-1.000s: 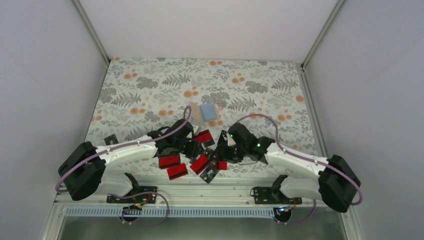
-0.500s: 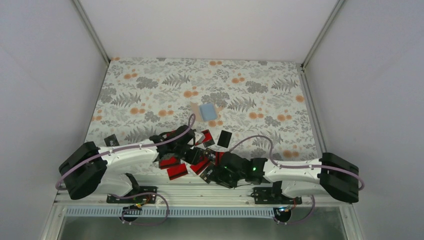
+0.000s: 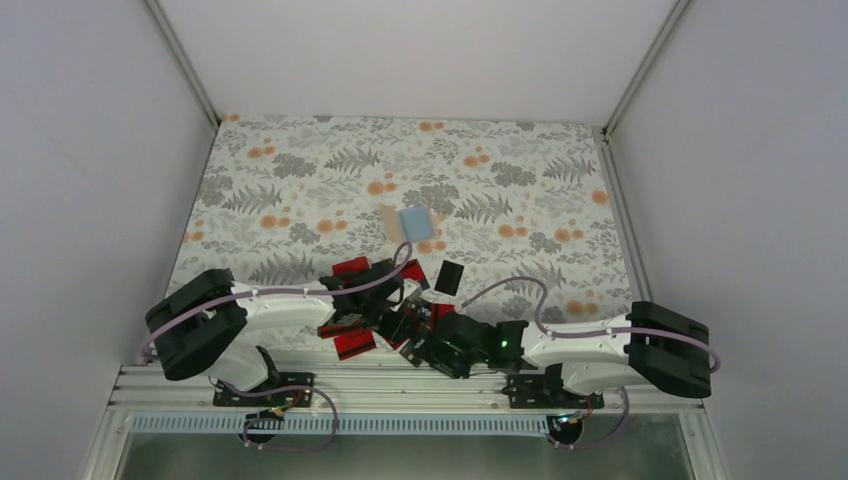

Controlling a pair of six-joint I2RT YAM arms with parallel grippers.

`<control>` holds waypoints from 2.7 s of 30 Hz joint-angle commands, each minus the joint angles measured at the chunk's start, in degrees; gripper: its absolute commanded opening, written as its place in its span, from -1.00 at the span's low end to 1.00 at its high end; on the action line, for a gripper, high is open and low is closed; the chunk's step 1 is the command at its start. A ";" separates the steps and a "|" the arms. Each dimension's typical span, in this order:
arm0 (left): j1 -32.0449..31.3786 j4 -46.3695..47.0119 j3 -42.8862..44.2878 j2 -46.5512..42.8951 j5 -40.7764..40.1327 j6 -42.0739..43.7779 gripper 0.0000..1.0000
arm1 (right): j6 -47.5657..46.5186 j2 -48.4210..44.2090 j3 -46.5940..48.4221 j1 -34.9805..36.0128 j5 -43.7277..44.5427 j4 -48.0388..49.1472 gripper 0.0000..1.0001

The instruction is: Put the credit cards into the card holder

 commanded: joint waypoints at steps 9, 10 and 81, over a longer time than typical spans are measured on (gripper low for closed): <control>-1.56 3.10 -2.62 2.23 1.08 -1.36 -0.40 | 0.53 4.05 -2.69 -1.25 0.82 7.57 -0.14; -1.56 3.42 -2.86 2.53 1.20 -1.50 -0.41 | 0.20 4.28 -2.66 -1.48 0.78 7.98 -0.15; -0.16 -3.28 0.94 -11.83 -9.18 -4.15 -0.27 | -37.40 -16.14 11.75 -21.93 -0.28 -16.69 -0.92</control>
